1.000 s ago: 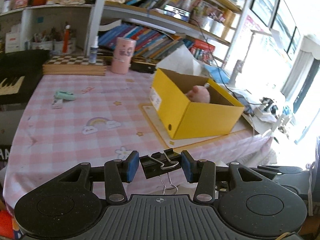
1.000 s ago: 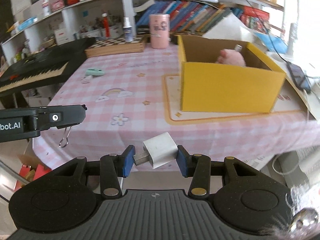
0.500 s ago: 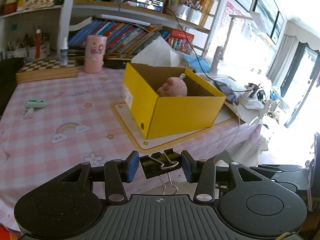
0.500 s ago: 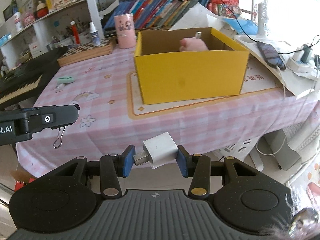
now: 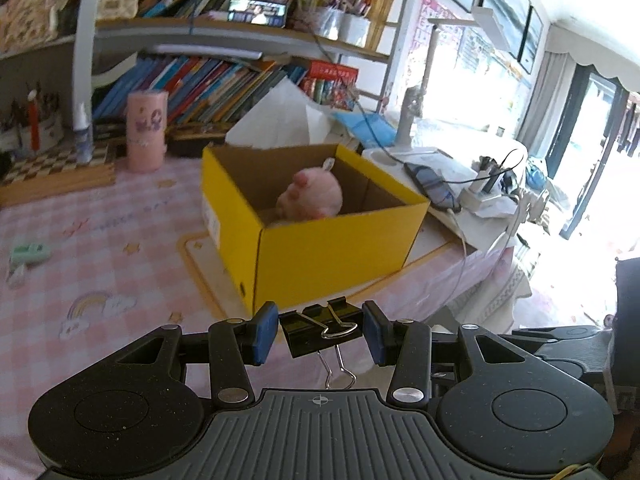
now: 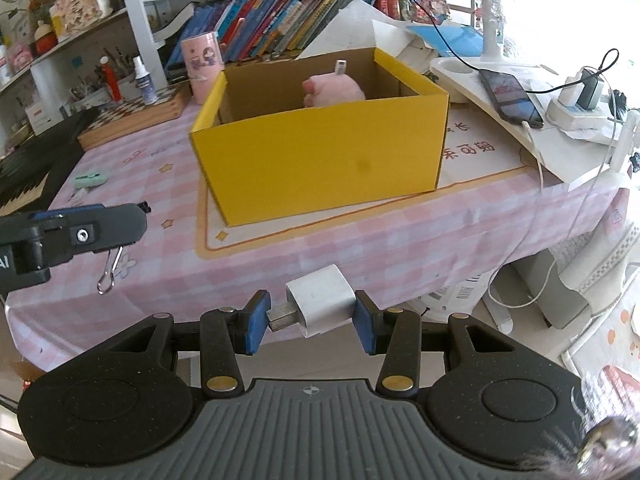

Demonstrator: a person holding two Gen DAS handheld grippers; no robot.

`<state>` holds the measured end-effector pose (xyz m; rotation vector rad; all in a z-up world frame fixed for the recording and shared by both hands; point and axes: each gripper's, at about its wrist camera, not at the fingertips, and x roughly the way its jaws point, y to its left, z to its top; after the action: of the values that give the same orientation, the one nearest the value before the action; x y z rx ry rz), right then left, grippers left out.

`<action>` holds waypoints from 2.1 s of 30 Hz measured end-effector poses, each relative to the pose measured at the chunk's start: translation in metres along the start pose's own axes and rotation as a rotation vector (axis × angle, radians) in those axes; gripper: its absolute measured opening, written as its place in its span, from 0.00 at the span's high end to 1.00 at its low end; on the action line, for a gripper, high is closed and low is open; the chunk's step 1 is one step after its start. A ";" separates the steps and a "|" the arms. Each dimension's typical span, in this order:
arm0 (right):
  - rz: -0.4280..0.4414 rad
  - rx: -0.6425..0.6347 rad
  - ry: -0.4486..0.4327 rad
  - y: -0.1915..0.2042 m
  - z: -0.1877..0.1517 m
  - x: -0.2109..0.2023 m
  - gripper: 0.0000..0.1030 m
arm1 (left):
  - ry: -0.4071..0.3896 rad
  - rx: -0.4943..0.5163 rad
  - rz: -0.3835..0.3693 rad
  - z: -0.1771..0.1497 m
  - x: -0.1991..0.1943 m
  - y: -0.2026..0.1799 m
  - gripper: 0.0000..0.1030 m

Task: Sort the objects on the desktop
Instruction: 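Carry the binder clip and charger plug with both tools over the yellow box, then open the left tool to drop the clip while the right tool drops the plug into the box, then withdraw both tools from the box back toward the table items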

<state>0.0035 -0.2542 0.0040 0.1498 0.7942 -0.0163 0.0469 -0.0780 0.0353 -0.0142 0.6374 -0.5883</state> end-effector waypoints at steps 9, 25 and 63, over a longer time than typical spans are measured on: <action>0.014 -0.014 -0.028 -0.025 0.035 0.017 0.59 | -0.064 0.043 0.002 0.036 0.027 -0.019 0.57; 0.060 -0.124 -0.250 -0.070 0.128 0.031 0.59 | -0.102 0.041 0.166 0.084 0.098 -0.030 0.57; 0.150 -0.248 -0.182 -0.067 0.166 0.109 0.41 | -0.102 -0.056 0.314 0.084 0.108 -0.005 0.38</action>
<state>0.1929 -0.3387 0.0324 -0.0277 0.5957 0.2068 0.1613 -0.1525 0.0437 0.0034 0.5427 -0.2649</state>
